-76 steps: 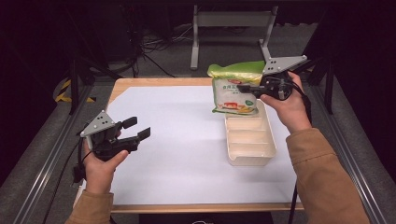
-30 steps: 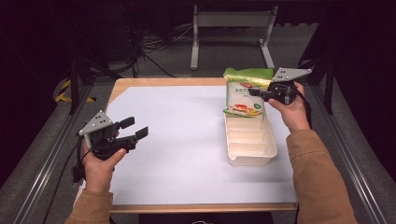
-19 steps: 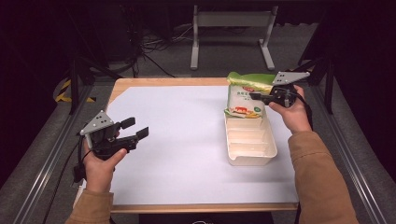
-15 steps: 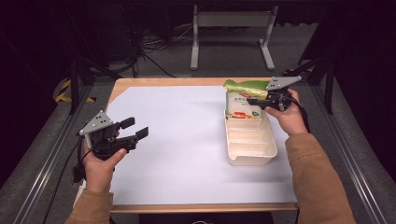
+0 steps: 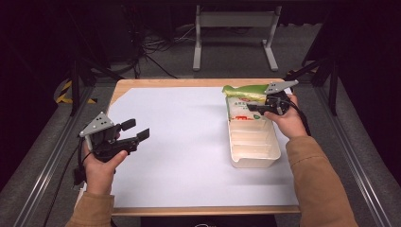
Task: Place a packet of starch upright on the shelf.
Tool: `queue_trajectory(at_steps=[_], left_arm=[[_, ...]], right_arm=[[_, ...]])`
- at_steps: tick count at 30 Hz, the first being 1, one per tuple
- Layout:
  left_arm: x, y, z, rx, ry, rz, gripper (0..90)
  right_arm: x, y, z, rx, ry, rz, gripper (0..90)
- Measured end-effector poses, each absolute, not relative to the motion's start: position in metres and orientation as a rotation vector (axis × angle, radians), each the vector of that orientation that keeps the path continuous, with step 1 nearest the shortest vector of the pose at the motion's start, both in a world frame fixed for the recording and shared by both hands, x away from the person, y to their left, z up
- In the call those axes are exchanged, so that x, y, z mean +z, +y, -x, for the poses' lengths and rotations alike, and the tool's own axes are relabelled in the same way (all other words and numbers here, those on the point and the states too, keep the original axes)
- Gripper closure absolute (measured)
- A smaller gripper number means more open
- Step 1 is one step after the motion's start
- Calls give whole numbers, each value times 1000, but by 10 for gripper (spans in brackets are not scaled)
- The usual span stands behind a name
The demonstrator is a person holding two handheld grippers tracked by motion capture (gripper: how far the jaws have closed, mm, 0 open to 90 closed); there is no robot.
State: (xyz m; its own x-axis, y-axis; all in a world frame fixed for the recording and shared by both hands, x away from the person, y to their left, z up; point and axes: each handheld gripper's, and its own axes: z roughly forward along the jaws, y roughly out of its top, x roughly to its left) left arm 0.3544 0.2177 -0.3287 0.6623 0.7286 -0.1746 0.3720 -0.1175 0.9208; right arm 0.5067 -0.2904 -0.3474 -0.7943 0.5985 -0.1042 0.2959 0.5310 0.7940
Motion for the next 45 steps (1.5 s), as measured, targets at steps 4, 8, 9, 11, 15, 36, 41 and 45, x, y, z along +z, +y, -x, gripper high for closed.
queue_trajectory(at_steps=[4,8,9,11,15,36,41,45], left_arm=[[-330,218,-355,387,895,-1729,324],[-331,218,-356,384,901,-1732,324],[-331,218,-356,383,902,-1733,324],[-331,218,-356,377,905,-1731,324],[-332,218,-357,378,906,-1733,324],[-340,227,-358,369,891,-1745,256],[-343,236,-356,386,900,-1745,243],[-344,241,-355,397,906,-1747,235]], right_arm=[[-350,-293,-506,1153,2399,-748,749],[-354,-298,-505,1174,2387,-783,764],[-355,-299,-505,1181,2384,-794,768],[-358,-304,-505,1194,2380,-830,773],[-364,-310,-504,1186,2376,-852,777],[-338,-329,-482,1217,2242,-911,431],[-327,-342,-466,1230,2213,-924,416],[-319,-351,-452,1221,2188,-937,405]])
